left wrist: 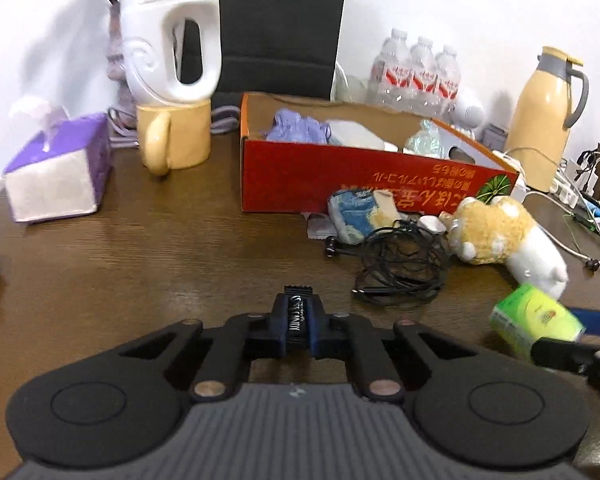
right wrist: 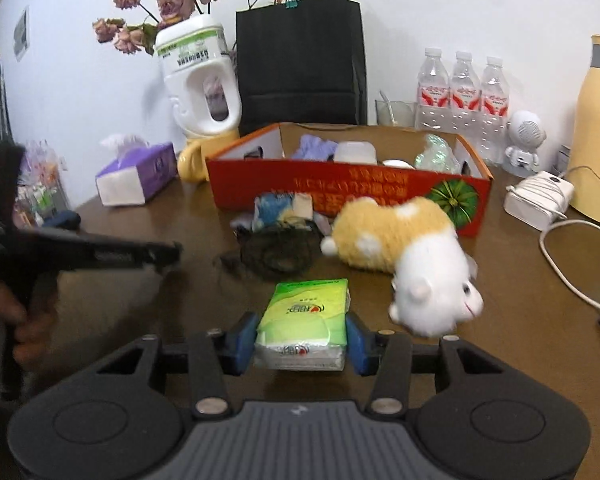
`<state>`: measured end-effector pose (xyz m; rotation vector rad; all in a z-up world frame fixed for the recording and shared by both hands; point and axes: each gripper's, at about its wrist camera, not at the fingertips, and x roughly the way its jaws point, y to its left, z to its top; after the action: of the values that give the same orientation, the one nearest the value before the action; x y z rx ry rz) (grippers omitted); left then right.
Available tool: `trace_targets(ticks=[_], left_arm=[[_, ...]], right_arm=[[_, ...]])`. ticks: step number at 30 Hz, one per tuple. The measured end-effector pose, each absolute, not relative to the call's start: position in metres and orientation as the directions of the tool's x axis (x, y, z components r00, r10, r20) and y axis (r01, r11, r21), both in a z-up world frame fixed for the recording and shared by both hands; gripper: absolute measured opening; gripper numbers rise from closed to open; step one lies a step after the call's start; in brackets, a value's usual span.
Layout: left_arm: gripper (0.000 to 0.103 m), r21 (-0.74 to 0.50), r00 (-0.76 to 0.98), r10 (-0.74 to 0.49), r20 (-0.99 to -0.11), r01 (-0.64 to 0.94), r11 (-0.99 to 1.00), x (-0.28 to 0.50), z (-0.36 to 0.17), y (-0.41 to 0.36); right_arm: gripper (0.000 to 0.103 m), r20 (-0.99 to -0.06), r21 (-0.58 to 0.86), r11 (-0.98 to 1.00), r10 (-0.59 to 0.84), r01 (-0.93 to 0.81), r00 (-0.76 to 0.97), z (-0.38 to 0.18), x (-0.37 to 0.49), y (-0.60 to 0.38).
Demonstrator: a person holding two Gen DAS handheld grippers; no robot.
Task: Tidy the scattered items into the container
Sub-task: 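Grasp the small black item with the left tool while the right tool grasps the green tissue pack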
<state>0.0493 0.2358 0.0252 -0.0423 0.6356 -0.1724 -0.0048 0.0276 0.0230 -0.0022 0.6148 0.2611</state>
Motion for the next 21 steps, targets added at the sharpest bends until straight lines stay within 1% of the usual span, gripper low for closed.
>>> trace_targets(ticks=[5,9,10,11,12,15,21], left_arm=[[0.01,-0.056,0.806,-0.141,-0.575,0.133,0.99,0.022,0.025,0.221],[0.01,-0.052,0.812,-0.147,-0.564,0.143,0.988,0.012,0.03,0.214],[0.01,-0.048,0.817,-0.145,-0.558,0.143,0.989,0.01,0.032,0.213],[0.01,-0.045,0.819,-0.144,-0.556,0.143,0.989,0.01,0.033,0.212],[0.01,-0.043,0.818,-0.138,-0.558,0.138,0.989,0.009,0.033,0.211],[0.01,-0.046,0.814,-0.128,-0.566,0.124,0.991,0.007,0.033,0.207],[0.01,-0.057,0.838,-0.145,-0.527,0.136,0.989,-0.021,0.042,0.193]], right_arm=[[0.053,-0.577,0.039,0.975,0.199,-0.217,0.792,0.016,-0.008,0.033],[0.053,-0.6,0.002,0.983,0.148,-0.184,0.786,0.011,0.0,0.041],[0.052,-0.605,0.005,0.985,0.142,-0.175,0.783,0.009,0.001,0.041],[0.045,-0.613,0.016,0.985,0.144,-0.17,0.777,0.006,0.002,0.04],[0.045,-0.617,0.032,0.985,0.154,-0.17,0.772,0.003,0.002,0.038],[0.044,-0.604,0.064,0.982,0.181,-0.179,0.776,0.003,-0.004,0.034],[0.044,-0.529,0.086,0.98,0.196,-0.177,0.826,0.022,-0.036,0.021]])
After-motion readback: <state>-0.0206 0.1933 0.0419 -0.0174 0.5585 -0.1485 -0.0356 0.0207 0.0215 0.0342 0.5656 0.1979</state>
